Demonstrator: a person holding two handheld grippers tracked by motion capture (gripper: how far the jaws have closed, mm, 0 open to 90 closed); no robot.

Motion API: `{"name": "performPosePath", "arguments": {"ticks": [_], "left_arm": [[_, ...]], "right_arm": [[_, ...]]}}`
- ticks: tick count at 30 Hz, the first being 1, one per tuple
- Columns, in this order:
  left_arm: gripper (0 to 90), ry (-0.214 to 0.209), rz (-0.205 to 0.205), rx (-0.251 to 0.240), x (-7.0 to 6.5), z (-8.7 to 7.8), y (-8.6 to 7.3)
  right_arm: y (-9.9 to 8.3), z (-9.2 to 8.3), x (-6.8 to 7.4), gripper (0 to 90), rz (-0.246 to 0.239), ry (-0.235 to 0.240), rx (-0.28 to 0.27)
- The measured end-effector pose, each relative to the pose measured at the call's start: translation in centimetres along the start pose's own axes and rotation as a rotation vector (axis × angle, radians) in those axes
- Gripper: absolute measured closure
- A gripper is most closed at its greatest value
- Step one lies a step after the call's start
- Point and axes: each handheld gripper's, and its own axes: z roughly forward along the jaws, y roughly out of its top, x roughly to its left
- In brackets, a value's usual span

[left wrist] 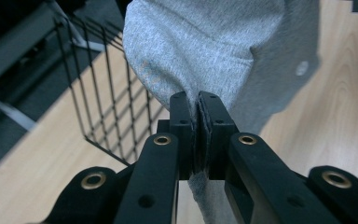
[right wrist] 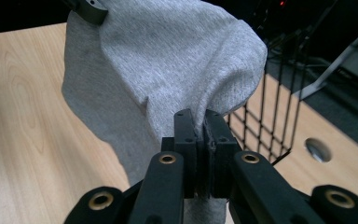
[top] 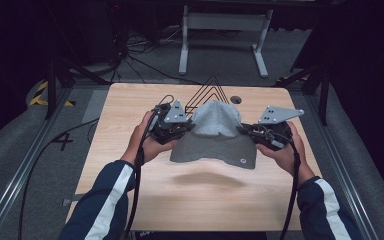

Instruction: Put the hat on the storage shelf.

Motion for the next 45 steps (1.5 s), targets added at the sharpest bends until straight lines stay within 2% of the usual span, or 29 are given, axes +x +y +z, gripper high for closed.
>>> {"name": "performPosePath", "arguments": {"ticks": [1, 4, 7, 10, 13, 17, 18, 23, 24, 26, 28, 32, 35, 36, 37, 40, 45], "left_arm": [[85.1, 0.003, -0.011, -0.009, 0.1, -0.2, 0.5], [85.1, 0.013, 0.005, -0.028, 1.0, -0.7, 1.9], [85.1, 0.031, 0.003, -0.061, 1.7, -1.2, 3.1], [85.1, 0.051, 0.036, -0.063, 2.3, -1.6, 4.3], [85.1, 0.054, 0.029, -0.082, 2.7, -2.1, 5.0], [85.1, 0.086, 0.01, -0.114, 4.1, -2.9, 6.1], [85.1, 0.097, 0.008, -0.126, 4.6, -3.2, 6.6], [85.1, 0.119, -0.008, -0.151, 5.9, -3.7, 7.6], [85.2, 0.127, 0.001, -0.152, 6.2, -3.8, 7.9], [85.1, 0.126, -0.009, -0.151, 6.8, -3.7, 8.3], [85.1, 0.132, -0.001, -0.149, 7.4, -3.6, 8.5], [85.1, 0.137, -0.012, -0.145, 8.5, -3.3, 8.7], [85.1, 0.143, -0.045, -0.152, 9.5, -2.8, 8.8], [85.1, 0.149, -0.036, -0.141, 9.8, -2.6, 8.8], [85.1, 0.142, -0.05, -0.146, 10.1, -2.2, 8.8], [85.1, 0.146, -0.044, -0.127, 10.6, -1.6, 8.9], [85.1, 0.133, -0.067, -0.115, 11.4, -0.1, 8.6]], "right_arm": [[0.3, -0.2, -0.1, 85.8, 0.001, -0.003, -0.004], [1.9, -1.2, -1.1, 85.8, -0.01, -0.027, -0.025], [3.1, -1.9, -2.0, 85.8, -0.003, -0.044, -0.046], [4.6, -2.5, -2.9, 85.8, -0.011, -0.058, -0.062], [5.4, -2.9, -3.5, 85.7, -0.007, -0.064, -0.077], [7.5, -3.6, -4.8, 85.7, 0.0, -0.085, -0.116], [7.8, -3.6, -5.0, 85.8, 0.0, -0.092, -0.12], [9.3, -3.1, -5.6, 85.7, -0.025, -0.127, -0.117], [9.6, -3.0, -5.8, 85.7, -0.022, -0.13, -0.125], [10.2, -2.8, -6.2, 85.7, -0.015, -0.136, -0.142], [10.7, -2.4, -6.6, 85.7, -0.017, -0.148, -0.14], [11.4, -1.8, -7.4, 85.7, -0.009, -0.15, -0.14], [11.7, -1.2, -7.8, 85.7, -0.004, -0.155, -0.136], [11.7, -1.0, -8.0, 85.7, -0.002, -0.156, -0.136], [11.8, -0.8, -8.1, 85.7, -0.001, -0.158, -0.137], [11.8, -0.3, -8.6, 85.7, 0.01, -0.157, -0.132], [11.5, 0.8, -9.6, 85.7, 0.026, -0.158, -0.108]]}}
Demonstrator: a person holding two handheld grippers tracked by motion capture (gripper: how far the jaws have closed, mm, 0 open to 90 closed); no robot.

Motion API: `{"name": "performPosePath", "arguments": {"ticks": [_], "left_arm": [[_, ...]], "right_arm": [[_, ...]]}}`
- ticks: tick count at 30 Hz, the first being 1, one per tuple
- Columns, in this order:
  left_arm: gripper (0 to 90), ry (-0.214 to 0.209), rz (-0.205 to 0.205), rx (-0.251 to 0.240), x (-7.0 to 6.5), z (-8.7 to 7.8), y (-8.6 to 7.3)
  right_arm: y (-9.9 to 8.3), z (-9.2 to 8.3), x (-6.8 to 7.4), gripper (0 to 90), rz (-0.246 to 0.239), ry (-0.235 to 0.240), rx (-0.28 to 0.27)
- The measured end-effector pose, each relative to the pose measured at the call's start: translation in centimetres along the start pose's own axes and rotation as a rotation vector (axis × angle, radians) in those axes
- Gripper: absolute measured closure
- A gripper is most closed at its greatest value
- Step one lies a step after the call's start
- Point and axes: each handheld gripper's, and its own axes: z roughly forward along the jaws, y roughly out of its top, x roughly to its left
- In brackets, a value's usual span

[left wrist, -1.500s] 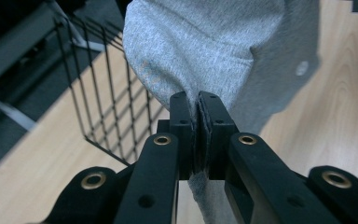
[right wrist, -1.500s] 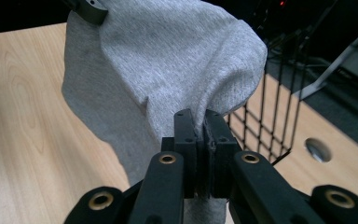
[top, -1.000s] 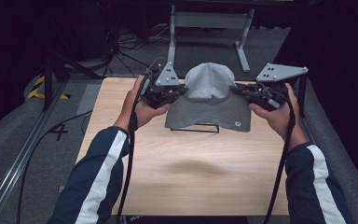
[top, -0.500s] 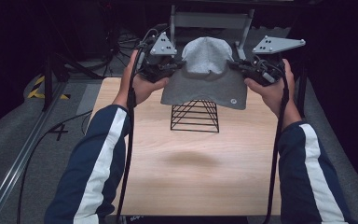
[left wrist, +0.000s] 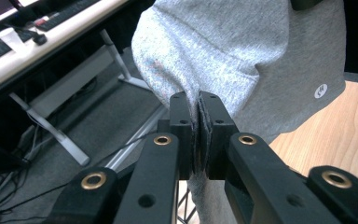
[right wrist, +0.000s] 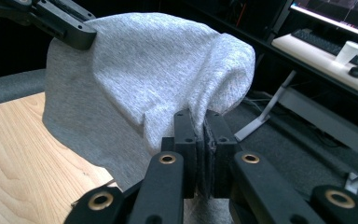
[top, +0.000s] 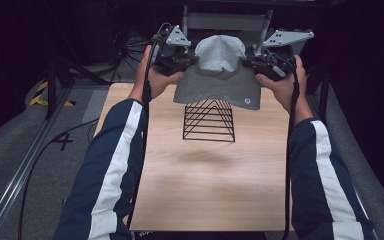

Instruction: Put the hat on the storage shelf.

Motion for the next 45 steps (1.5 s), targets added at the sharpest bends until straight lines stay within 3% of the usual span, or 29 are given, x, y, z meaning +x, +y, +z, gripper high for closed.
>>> {"name": "performPosePath", "arguments": {"ticks": [8, 12, 17, 29, 36, 45], "left_arm": [[85.1, -0.018, -0.03, 0.015, 0.5, 0.9, -1.2], [85.1, -0.035, -0.044, -0.004, 0.4, 0.8, -1.8], [85.1, -0.049, -0.047, -0.027, 0.0, -0.2, -2.2], [85.1, -0.077, -0.005, -0.072, -1.8, -1.8, -1.9], [85.1, -0.09, -0.003, -0.06, -2.3, -1.3, -2.8], [85.0, -0.078, -0.013, 0.007, -2.4, 0.4, -4.6]], "right_arm": [[-0.8, 1.3, -0.4, 85.6, 0.028, 0.016, 0.012], [-1.2, 1.4, 0.0, 85.7, 0.033, 0.041, 0.008], [-1.8, 0.9, 0.3, 85.6, 0.024, 0.055, 0.006], [-2.0, -1.3, 1.0, 85.6, 0.011, 0.063, -0.031], [-2.8, -1.3, 1.5, 85.6, 0.004, 0.067, -0.017], [-4.3, 0.2, 2.0, 85.5, 0.005, 0.075, 0.032]]}}
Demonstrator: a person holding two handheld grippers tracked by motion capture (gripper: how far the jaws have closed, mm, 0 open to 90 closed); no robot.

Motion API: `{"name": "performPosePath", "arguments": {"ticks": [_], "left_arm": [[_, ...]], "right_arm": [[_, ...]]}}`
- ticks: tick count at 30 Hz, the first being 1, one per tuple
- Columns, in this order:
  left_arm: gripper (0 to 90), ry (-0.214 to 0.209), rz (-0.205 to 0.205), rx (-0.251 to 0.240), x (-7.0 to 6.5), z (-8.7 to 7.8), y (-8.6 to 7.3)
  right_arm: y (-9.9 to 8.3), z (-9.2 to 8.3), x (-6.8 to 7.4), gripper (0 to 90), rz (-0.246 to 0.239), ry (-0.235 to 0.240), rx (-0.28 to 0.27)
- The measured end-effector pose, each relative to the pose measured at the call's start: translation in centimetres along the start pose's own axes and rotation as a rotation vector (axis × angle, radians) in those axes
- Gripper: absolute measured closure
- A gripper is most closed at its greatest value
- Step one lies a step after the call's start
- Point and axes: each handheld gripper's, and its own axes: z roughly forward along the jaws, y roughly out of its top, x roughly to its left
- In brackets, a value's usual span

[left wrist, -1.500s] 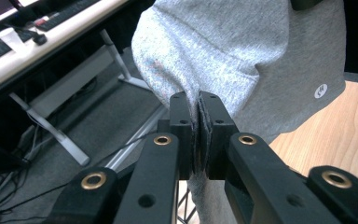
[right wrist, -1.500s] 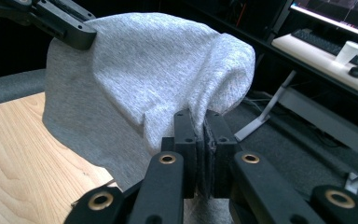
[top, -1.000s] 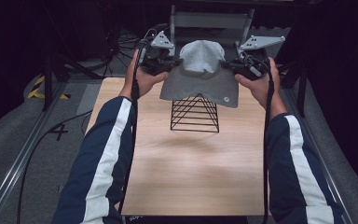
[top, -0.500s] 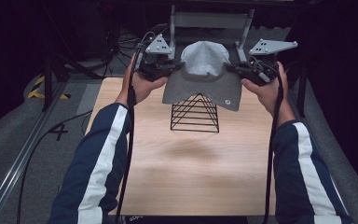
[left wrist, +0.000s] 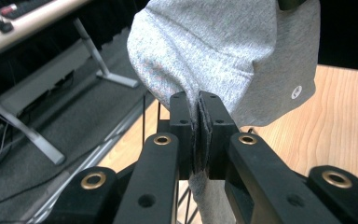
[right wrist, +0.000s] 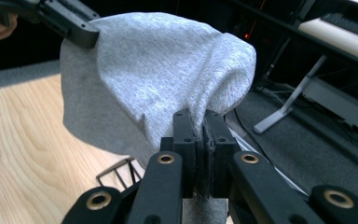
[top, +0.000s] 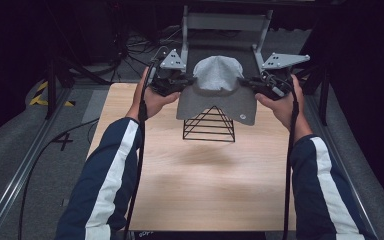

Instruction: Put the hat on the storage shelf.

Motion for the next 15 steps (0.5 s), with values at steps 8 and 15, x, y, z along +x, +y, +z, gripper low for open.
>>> {"name": "performPosePath", "arguments": {"ticks": [8, 15], "left_arm": [[85.0, -0.014, -0.038, 0.031, 0.1, 1.9, -2.9], [84.9, -0.04, -0.075, 0.027, -0.4, 3.1, -5.5]], "right_arm": [[-1.9, 2.2, 0.5, 85.5, 0.011, 0.022, 0.046], [-4.3, 3.9, 1.0, 85.4, 0.021, 0.049, 0.082]]}}
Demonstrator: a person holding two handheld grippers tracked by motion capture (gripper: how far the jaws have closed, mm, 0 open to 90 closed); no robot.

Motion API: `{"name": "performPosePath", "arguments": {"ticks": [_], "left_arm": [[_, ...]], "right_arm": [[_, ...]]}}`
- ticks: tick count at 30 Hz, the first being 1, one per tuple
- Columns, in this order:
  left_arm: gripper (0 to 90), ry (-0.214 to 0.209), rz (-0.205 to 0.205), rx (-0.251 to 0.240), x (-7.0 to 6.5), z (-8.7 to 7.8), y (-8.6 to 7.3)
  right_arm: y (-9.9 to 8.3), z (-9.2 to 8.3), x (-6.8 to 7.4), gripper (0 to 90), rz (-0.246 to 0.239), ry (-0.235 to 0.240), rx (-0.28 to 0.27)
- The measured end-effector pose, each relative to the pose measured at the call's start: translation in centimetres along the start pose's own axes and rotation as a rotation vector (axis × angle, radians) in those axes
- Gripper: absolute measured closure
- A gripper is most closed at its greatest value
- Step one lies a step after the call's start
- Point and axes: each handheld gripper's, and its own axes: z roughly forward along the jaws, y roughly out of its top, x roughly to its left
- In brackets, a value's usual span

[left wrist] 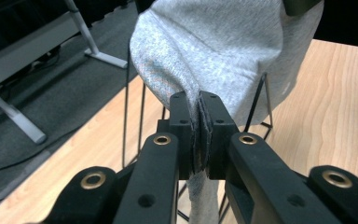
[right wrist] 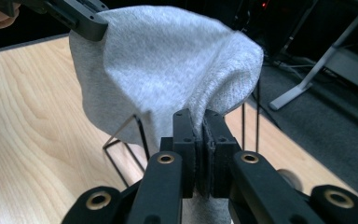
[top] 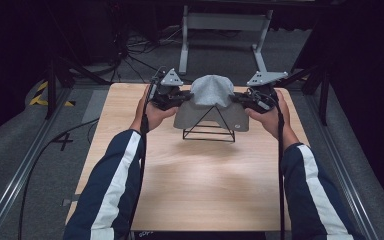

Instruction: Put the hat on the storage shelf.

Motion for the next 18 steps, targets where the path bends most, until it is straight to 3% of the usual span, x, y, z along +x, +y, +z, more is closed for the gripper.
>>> {"name": "performPosePath", "arguments": {"ticks": [8, 18], "left_arm": [[84.9, -0.006, -0.032, -0.003, -0.4, 1.0, -1.7], [84.8, -0.004, -0.036, 0.064, -0.8, 2.8, -4.2]], "right_arm": [[-2.3, 1.1, 0.0, 85.4, 0.03, 0.01, 0.026], [-5.4, 3.3, 0.4, 85.3, 0.053, 0.015, 0.095]]}}
